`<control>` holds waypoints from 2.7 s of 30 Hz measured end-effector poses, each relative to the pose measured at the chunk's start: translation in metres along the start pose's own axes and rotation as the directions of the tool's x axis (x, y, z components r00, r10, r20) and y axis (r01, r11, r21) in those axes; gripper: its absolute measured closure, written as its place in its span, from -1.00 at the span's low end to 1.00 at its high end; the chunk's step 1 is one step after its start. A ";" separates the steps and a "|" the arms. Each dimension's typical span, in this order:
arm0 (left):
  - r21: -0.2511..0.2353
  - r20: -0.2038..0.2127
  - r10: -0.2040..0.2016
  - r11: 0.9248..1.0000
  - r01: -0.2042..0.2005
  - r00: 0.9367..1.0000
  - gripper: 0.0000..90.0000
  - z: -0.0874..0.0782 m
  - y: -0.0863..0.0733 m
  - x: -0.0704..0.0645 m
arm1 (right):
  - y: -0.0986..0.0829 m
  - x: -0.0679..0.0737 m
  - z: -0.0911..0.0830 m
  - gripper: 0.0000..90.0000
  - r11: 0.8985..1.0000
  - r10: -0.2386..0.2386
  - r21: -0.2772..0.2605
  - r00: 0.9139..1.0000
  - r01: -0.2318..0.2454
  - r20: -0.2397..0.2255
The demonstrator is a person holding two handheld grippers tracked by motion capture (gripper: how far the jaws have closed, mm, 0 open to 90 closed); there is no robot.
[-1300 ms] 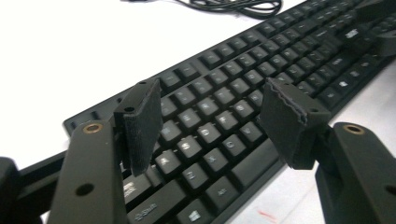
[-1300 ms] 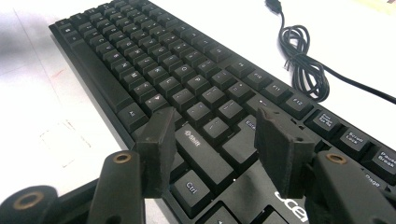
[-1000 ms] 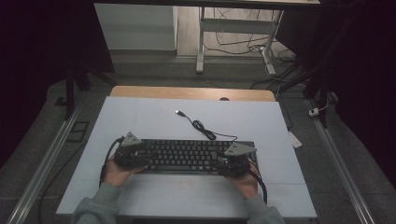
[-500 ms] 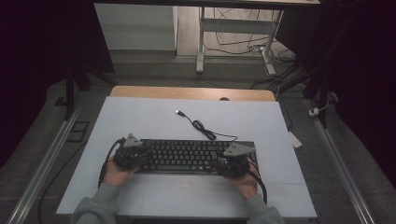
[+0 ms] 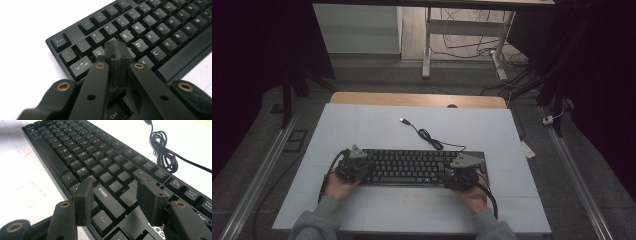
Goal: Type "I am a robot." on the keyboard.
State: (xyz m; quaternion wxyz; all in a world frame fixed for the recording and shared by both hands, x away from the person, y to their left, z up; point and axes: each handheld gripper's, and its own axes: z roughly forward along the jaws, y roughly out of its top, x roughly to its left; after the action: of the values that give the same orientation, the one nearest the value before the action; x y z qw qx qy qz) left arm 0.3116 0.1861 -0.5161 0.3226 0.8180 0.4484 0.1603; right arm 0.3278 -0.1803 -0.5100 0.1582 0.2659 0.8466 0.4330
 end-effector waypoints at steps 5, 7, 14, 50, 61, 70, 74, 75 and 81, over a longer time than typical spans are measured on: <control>0.002 -0.001 0.001 1.000 -0.001 1.000 0.97 0.001 0.000 0.000 | 0.000 0.000 0.000 0.06 1.000 -0.002 0.001 1.000 0.002 0.001; 0.002 -0.001 0.001 1.000 -0.001 1.000 0.97 0.002 0.000 0.000 | 0.000 0.000 0.000 0.07 1.000 -0.002 0.002 1.000 0.002 0.001; 0.008 -0.001 0.002 1.000 -0.002 1.000 0.97 0.005 0.000 -0.002 | 0.000 0.000 0.000 0.06 1.000 -0.001 0.001 1.000 0.001 0.002; -0.187 0.124 -0.045 0.980 0.067 0.991 -0.09 -0.027 0.006 -0.005 | -0.001 -0.004 -0.005 0.06 1.000 0.011 -0.010 1.000 -0.011 0.008; -0.177 0.136 -0.040 0.982 0.064 0.990 -0.27 -0.029 0.007 -0.004 | -0.001 -0.005 -0.006 0.06 1.000 0.015 -0.018 1.000 -0.015 0.012; -0.152 0.122 -0.040 0.987 0.059 0.992 -0.29 -0.026 0.006 -0.004 | -0.001 -0.005 -0.007 0.06 1.000 0.013 -0.019 1.000 -0.013 0.014; -0.143 0.119 -0.042 0.988 0.059 0.992 -0.30 -0.025 0.006 -0.005 | 0.000 -0.005 -0.007 0.06 1.000 0.009 -0.018 1.000 -0.009 0.015; -0.141 0.116 -0.038 0.989 0.054 0.992 -0.30 -0.025 0.006 -0.004 | 0.000 -0.005 -0.007 0.06 1.000 0.009 -0.018 1.000 -0.009 0.015; -0.130 0.105 -0.031 0.991 0.045 0.994 -0.30 -0.023 0.006 -0.005 | 0.001 -0.004 -0.007 0.06 0.999 0.014 -0.030 1.000 -0.014 0.007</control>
State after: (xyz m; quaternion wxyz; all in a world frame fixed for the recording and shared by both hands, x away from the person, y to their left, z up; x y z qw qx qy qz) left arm 0.3000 0.1880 -0.4947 0.4014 0.7934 0.4353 0.1413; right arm 0.3279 -0.1869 -0.5049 0.1621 0.2711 0.8375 0.4458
